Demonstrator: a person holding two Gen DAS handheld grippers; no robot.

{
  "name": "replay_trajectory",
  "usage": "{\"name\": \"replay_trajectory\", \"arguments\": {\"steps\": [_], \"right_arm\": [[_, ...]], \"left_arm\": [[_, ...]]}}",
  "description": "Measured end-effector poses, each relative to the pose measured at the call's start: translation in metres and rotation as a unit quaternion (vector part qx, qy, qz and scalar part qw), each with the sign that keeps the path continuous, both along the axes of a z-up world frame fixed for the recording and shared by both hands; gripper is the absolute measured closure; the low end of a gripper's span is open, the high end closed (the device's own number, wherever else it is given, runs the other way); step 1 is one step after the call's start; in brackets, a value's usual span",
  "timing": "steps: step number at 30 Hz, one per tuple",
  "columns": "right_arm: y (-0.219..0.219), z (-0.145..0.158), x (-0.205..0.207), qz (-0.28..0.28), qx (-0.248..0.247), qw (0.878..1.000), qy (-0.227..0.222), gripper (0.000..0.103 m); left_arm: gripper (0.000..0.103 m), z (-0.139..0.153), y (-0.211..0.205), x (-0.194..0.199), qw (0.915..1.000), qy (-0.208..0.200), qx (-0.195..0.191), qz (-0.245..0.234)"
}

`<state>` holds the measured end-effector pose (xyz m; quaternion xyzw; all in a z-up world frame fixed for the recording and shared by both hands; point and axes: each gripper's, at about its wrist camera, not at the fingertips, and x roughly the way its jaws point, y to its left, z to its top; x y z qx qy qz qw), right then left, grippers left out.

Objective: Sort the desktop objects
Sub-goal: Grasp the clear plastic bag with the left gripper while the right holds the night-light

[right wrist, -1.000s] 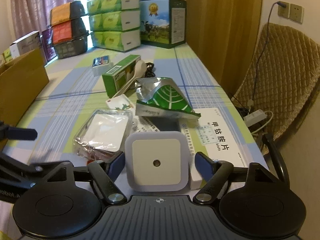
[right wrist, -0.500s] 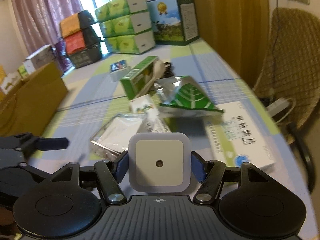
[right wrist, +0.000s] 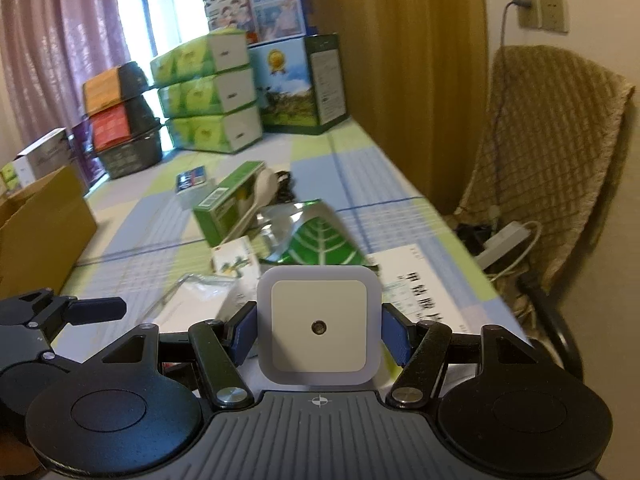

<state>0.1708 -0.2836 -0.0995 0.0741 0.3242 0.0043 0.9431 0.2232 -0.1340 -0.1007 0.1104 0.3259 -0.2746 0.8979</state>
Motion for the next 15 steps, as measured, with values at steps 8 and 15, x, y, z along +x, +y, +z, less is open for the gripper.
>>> {"name": "replay_trajectory", "arguments": {"steps": [8,15], "right_arm": [[0.001,-0.003,0.003,0.001,-0.002,1.000,0.006,0.041],[0.007,-0.004,0.004,0.011,-0.004,1.000,0.009,0.041]], "left_arm": [[0.021,-0.013,-0.011,0.012,0.9999,0.002,0.012,0.002],[0.039,-0.012,-0.011,0.006,0.9994,-0.020,0.030,-0.001]]}}
